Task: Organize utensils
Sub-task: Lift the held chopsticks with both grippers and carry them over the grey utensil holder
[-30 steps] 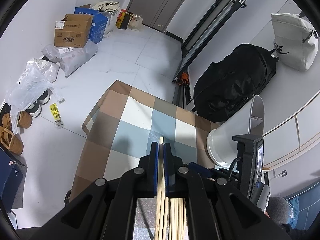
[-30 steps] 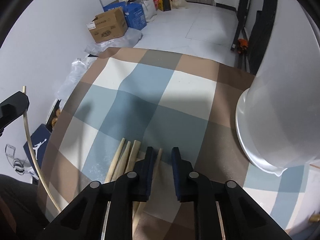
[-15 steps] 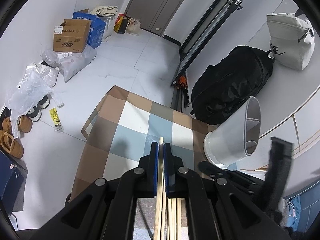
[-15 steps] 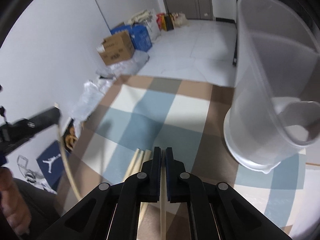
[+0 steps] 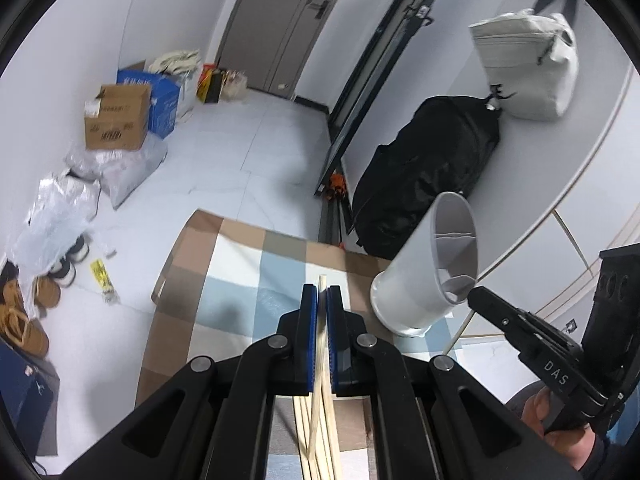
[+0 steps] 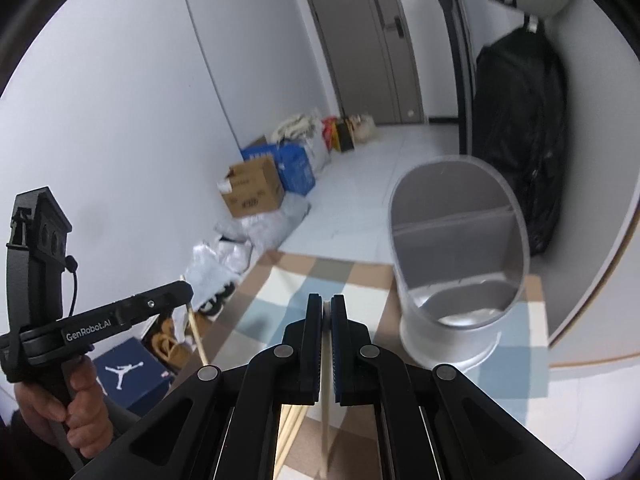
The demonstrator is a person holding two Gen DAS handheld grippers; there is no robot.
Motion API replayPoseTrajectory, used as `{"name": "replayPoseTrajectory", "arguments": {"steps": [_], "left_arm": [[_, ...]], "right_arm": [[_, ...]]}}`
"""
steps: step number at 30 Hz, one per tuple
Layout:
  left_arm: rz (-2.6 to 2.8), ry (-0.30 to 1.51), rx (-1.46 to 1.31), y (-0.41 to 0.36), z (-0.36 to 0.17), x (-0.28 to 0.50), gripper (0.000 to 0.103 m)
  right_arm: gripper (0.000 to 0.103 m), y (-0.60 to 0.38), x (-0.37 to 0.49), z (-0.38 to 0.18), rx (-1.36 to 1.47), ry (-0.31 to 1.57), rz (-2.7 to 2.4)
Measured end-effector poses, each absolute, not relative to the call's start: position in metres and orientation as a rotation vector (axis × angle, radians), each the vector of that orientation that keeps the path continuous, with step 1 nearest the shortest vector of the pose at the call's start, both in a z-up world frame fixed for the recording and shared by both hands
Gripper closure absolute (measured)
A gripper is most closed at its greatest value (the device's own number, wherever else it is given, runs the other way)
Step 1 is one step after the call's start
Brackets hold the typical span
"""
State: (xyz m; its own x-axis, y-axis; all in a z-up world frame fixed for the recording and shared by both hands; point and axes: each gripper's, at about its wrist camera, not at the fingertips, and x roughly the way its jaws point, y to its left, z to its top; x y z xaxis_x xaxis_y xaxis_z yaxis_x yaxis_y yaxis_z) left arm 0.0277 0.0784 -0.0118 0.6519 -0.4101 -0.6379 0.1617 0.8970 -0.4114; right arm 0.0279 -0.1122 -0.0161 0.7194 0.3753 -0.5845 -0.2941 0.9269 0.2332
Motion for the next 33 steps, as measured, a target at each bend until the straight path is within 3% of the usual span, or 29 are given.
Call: {"name": "replayPoseTrajectory", "arguments": {"steps": [20, 33], "left_arm": [[-0.404, 0.688, -0.232, 0.018, 0.064, 0.028, 0.102], [-0.441, 0.602, -0.239, -0.019, 0.124, 0.087, 0.102]], "right_arm": [[0.100, -0.162, 0.001, 0.055, 0.147, 0.493, 0.386], [0.100, -0.205, 0.064, 0.133, 0.144, 0.420, 0.343]]}}
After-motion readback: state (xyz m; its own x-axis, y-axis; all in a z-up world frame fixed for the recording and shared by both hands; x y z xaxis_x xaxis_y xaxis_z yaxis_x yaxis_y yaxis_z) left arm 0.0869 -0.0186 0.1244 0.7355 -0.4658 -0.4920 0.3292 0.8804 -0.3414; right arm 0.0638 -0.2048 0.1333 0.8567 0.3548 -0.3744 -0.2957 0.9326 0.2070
